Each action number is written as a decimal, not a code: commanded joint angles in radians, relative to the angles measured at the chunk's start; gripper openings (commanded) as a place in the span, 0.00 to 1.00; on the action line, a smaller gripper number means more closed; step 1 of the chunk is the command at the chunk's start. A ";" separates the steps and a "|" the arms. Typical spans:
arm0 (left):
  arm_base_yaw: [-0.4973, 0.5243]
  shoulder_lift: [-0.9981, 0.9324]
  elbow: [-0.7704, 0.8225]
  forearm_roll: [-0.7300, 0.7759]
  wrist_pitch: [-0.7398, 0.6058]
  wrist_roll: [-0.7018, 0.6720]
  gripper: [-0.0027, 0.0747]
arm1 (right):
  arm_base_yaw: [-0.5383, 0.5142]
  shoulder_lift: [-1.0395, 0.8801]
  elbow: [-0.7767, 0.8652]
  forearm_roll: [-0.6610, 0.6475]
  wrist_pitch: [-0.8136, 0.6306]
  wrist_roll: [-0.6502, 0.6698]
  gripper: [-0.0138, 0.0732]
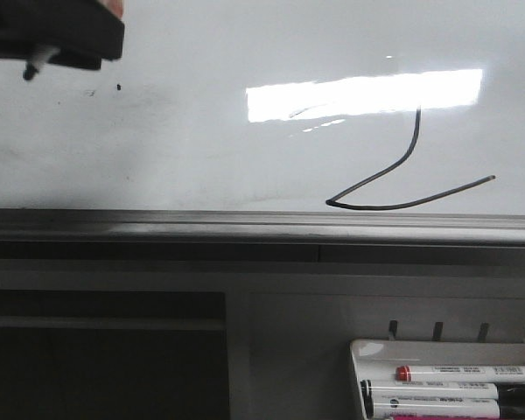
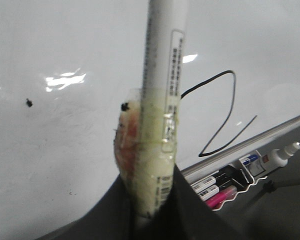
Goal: Write number 2 on whiteboard
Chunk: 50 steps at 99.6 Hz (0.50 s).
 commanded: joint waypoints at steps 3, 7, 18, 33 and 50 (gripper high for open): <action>-0.003 0.060 -0.039 -0.149 -0.037 0.109 0.01 | -0.018 -0.017 0.052 0.037 -0.063 0.010 0.08; -0.003 0.086 -0.049 -0.193 -0.038 0.148 0.01 | -0.018 -0.017 0.071 0.040 -0.068 0.010 0.08; -0.003 0.164 -0.088 -0.310 0.000 0.298 0.01 | -0.018 -0.017 0.103 0.039 -0.069 0.010 0.08; -0.003 0.247 -0.135 -0.521 0.073 0.558 0.01 | -0.018 -0.017 0.104 0.039 -0.077 0.010 0.08; -0.003 0.332 -0.176 -0.521 0.082 0.588 0.01 | -0.018 -0.017 0.104 0.041 -0.077 0.010 0.08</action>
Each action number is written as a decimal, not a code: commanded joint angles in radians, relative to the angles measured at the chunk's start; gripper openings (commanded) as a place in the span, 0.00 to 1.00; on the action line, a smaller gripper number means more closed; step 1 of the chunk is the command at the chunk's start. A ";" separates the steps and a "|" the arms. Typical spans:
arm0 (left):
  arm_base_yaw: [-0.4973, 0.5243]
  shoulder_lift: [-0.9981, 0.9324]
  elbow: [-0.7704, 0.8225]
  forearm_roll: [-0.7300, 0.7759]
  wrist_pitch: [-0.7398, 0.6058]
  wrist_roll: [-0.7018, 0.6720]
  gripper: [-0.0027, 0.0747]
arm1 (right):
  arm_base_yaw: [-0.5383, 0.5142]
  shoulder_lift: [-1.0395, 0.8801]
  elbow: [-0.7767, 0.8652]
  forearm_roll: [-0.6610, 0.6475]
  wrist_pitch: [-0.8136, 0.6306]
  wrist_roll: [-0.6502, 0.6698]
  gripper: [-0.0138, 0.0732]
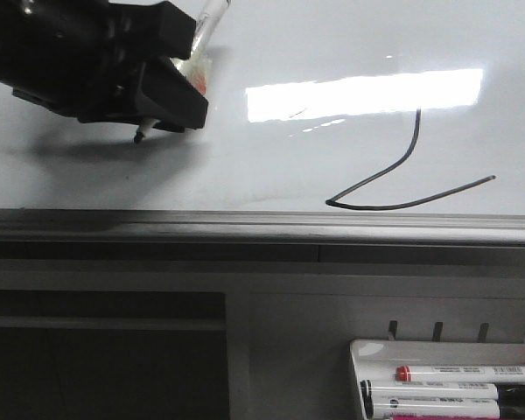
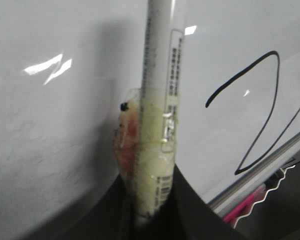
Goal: Write number 2 on whiteboard
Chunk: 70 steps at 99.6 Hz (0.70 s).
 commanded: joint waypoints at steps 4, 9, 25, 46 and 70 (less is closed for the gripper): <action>-0.003 0.026 -0.052 -0.074 0.042 0.027 0.01 | -0.005 -0.005 -0.026 0.034 -0.044 0.003 0.08; -0.003 0.040 -0.053 -0.074 0.042 0.027 0.01 | -0.005 -0.005 -0.026 0.034 -0.040 0.003 0.08; -0.003 0.069 -0.053 -0.074 0.010 0.027 0.01 | -0.005 -0.005 -0.026 0.034 -0.035 0.003 0.08; -0.003 0.073 -0.053 -0.074 -0.055 0.029 0.06 | -0.005 -0.005 -0.026 0.034 -0.035 0.003 0.08; -0.003 0.075 -0.053 -0.072 -0.117 0.029 0.48 | -0.005 -0.005 -0.026 0.034 -0.037 0.003 0.08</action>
